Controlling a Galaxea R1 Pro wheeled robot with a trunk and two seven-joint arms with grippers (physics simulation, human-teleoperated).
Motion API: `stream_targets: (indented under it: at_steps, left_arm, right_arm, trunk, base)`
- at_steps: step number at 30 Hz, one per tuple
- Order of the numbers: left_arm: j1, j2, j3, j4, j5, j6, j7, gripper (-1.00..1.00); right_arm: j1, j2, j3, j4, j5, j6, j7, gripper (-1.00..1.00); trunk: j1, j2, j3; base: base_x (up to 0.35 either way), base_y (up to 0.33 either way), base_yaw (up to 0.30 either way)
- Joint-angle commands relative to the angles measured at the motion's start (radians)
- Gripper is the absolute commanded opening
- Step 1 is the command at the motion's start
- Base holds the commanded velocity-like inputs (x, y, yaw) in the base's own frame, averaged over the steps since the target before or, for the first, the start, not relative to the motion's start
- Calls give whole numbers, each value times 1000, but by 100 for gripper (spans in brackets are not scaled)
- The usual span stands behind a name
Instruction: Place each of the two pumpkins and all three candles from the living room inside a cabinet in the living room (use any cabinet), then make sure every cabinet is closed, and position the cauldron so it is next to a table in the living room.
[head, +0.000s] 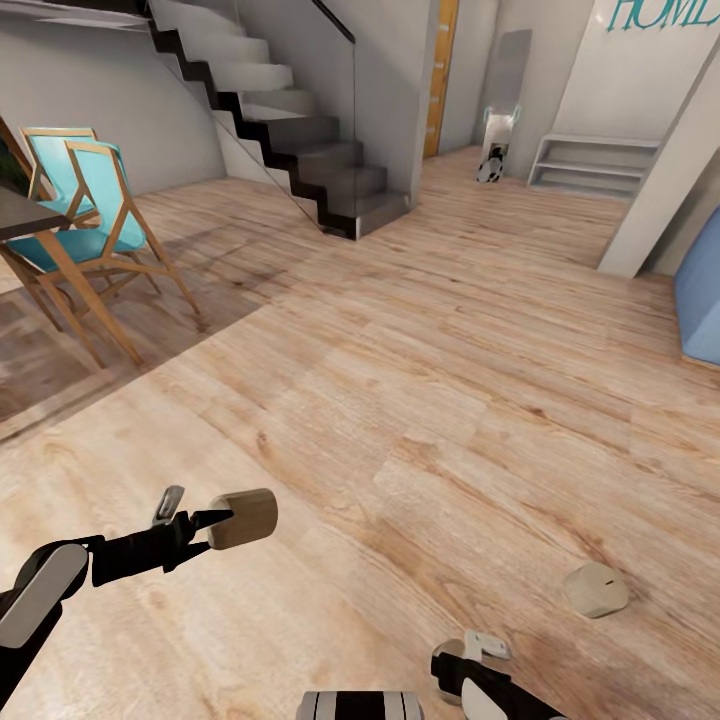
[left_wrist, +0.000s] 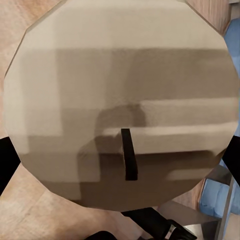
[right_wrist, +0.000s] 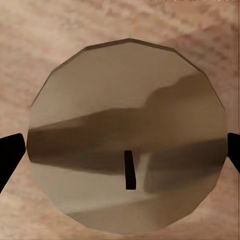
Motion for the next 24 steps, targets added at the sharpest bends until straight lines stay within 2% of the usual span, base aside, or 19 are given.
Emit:
stream_targets:
  at_steps: [1, 24]
  left_arm:
    - [-1, 1, -1, 0, -6, 1, -8, -100]
    - [-1, 1, -1, 2, -5, 1, -8, -100]
  right_arm:
    - [1, 0, 7, -3, -36, 4, 1, -100]
    - [1, -3, 10, -2, -37, 4, 1, -100]
  trunk:
    - [0, 0, -1]
    - [0, 0, -1]
  base:
    - [0, 0, 0]
    - [0, 0, 0]
